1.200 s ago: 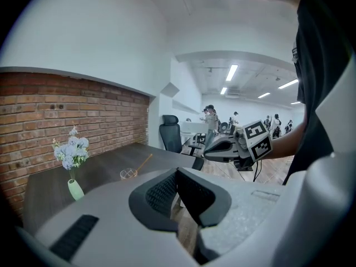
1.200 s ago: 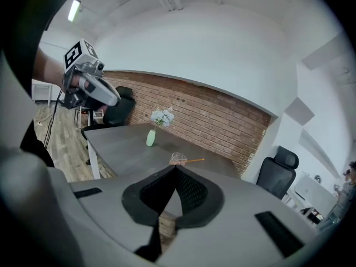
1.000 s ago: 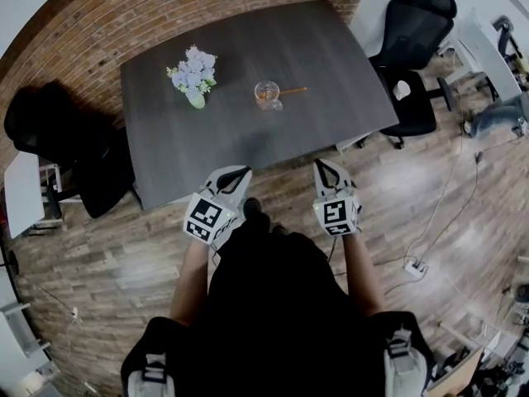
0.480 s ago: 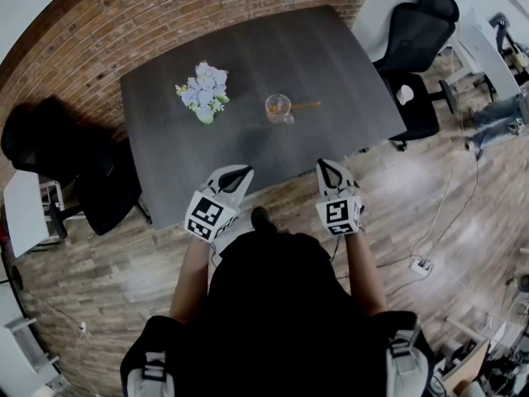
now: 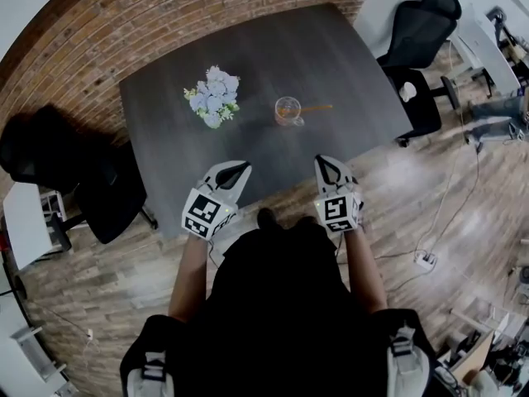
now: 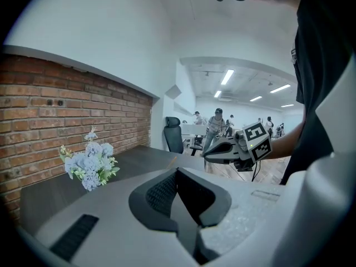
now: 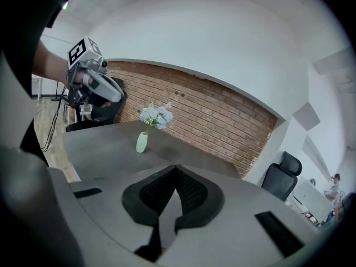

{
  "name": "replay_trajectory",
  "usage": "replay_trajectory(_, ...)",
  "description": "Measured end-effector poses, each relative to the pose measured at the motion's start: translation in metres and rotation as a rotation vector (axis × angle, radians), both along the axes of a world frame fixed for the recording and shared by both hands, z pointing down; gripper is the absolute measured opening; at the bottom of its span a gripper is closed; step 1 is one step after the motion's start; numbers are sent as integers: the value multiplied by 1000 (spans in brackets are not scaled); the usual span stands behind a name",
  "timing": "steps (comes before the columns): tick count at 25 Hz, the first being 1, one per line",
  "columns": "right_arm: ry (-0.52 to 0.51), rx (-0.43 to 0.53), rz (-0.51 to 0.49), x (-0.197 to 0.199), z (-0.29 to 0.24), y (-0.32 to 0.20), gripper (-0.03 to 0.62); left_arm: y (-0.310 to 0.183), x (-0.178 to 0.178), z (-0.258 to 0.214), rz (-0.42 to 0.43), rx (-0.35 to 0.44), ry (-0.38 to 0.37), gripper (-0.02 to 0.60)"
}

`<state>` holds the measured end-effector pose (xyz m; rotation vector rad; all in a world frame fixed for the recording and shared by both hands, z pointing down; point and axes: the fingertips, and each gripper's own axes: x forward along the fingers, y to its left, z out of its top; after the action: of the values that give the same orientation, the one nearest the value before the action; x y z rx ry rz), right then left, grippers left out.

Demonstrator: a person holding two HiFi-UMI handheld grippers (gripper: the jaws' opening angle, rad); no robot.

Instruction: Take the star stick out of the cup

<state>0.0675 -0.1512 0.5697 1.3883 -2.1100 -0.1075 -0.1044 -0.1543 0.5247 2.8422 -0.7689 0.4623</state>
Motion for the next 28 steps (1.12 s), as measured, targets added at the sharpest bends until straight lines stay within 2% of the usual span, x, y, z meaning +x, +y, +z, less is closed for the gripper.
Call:
replay_trajectory(5,14,-6,-15,-5,5,-8,0,-1,-2,5,-3,-4,6,2)
replay_trajectory(12,17,-10,-59,2,6,-26,0,-9,-4,9,-74,-20,7,2)
replay_trajectory(20,35,-37,-166,26,8,-63,0,-39,20,-3,-170,-5,17,2)
replay_trajectory(28,25,-60,-287,39,16,-102,0,-58,37,1,-281,-41,-4,2)
